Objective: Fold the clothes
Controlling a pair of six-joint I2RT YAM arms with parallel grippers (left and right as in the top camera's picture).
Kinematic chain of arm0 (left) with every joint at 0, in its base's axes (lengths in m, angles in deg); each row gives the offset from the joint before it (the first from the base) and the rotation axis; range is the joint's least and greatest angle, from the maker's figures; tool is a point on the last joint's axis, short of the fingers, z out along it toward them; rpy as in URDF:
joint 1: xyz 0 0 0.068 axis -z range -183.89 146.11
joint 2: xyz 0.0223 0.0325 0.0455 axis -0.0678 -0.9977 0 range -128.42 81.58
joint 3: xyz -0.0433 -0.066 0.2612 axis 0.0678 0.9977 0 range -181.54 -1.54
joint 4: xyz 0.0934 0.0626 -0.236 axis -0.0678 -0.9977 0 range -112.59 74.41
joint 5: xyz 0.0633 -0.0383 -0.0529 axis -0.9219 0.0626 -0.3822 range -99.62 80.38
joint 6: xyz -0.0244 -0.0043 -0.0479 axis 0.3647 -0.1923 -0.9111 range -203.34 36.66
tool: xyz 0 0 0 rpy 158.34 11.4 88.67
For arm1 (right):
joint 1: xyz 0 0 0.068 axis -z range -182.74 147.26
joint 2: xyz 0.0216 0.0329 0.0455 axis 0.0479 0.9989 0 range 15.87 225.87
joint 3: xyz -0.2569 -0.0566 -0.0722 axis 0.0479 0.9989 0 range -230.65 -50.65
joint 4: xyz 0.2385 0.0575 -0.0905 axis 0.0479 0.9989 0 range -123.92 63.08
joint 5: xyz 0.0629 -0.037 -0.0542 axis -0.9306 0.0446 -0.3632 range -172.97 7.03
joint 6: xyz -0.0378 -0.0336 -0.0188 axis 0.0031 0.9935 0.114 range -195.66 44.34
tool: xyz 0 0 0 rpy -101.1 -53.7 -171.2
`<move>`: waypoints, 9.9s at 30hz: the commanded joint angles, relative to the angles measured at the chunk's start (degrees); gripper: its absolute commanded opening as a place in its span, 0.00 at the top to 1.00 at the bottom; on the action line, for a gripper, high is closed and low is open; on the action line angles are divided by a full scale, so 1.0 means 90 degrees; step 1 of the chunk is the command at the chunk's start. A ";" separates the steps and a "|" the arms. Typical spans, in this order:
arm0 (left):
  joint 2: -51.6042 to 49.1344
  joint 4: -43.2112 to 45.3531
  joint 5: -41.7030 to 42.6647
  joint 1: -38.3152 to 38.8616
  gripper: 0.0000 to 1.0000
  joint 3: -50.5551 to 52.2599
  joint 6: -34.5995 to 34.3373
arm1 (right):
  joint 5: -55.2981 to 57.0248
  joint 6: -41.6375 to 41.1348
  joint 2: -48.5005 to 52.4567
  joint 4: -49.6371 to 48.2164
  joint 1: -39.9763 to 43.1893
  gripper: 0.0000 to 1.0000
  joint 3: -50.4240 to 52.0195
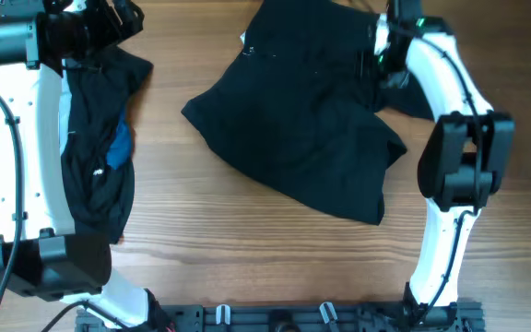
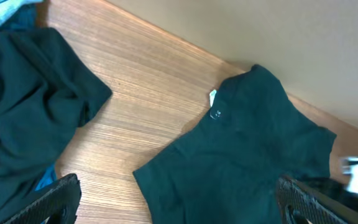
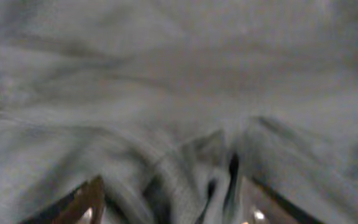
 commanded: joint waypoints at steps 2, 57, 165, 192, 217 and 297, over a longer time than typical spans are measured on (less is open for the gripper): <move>-0.0087 -0.0352 -0.0357 0.0039 0.00 -0.0007 0.0401 | -0.1025 -0.0784 -0.0372 0.1775 0.0078 0.23 -0.1489; -0.2934 -0.0544 -0.0347 0.0124 0.02 0.0090 0.3121 | -0.0087 -0.2574 -0.5049 -0.1914 0.0165 0.96 0.7451; 0.0901 -0.0566 0.0223 0.1103 0.96 0.2261 0.2261 | -0.1506 -0.1753 -0.8276 0.1523 0.1297 0.96 0.6560; 0.0338 -0.0420 -0.0478 0.1105 0.96 0.2271 0.1377 | -0.1962 -0.0877 -0.4811 -0.3963 0.1110 0.96 0.5884; -0.1144 0.2946 -0.1967 0.1103 0.96 0.2271 0.0736 | -0.0493 -0.0741 -0.2793 -0.7672 0.0464 0.96 0.5282; -0.2535 0.2305 -0.0804 0.0988 0.00 0.2098 0.0651 | -0.2404 -0.0092 -0.2227 -0.5525 -0.0029 0.41 0.4444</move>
